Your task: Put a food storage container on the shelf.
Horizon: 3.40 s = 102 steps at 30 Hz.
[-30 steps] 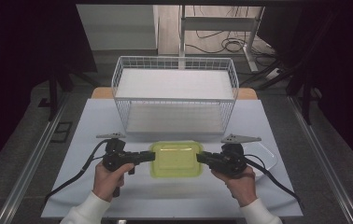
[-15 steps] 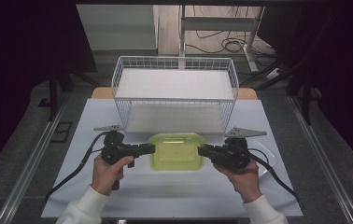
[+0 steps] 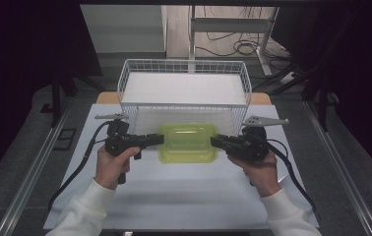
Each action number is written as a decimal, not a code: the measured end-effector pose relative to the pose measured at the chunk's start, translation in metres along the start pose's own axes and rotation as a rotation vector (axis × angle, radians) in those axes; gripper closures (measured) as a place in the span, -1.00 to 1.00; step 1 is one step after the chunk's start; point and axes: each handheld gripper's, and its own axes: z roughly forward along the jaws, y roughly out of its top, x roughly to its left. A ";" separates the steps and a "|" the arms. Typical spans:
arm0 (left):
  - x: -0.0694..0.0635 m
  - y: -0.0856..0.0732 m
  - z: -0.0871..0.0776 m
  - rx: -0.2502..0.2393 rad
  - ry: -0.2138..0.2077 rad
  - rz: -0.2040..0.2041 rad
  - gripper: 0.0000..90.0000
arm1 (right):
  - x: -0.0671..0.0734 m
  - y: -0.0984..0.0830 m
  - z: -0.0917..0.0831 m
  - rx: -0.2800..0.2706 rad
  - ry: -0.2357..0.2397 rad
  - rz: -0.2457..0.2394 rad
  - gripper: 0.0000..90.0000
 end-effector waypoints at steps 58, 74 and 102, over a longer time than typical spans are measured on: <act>0.088 0.167 0.047 0.049 0.076 -0.177 0.77 | -0.115 0.132 0.084 0.020 -0.008 0.272 0.69; 0.117 0.170 0.065 0.049 0.065 -0.309 0.61 | -0.140 0.130 0.108 -0.012 -0.005 0.510 0.59; 0.042 0.068 -0.034 -0.138 0.126 0.096 -0.39 | -0.071 0.066 -0.009 -0.199 -0.071 0.106 -0.44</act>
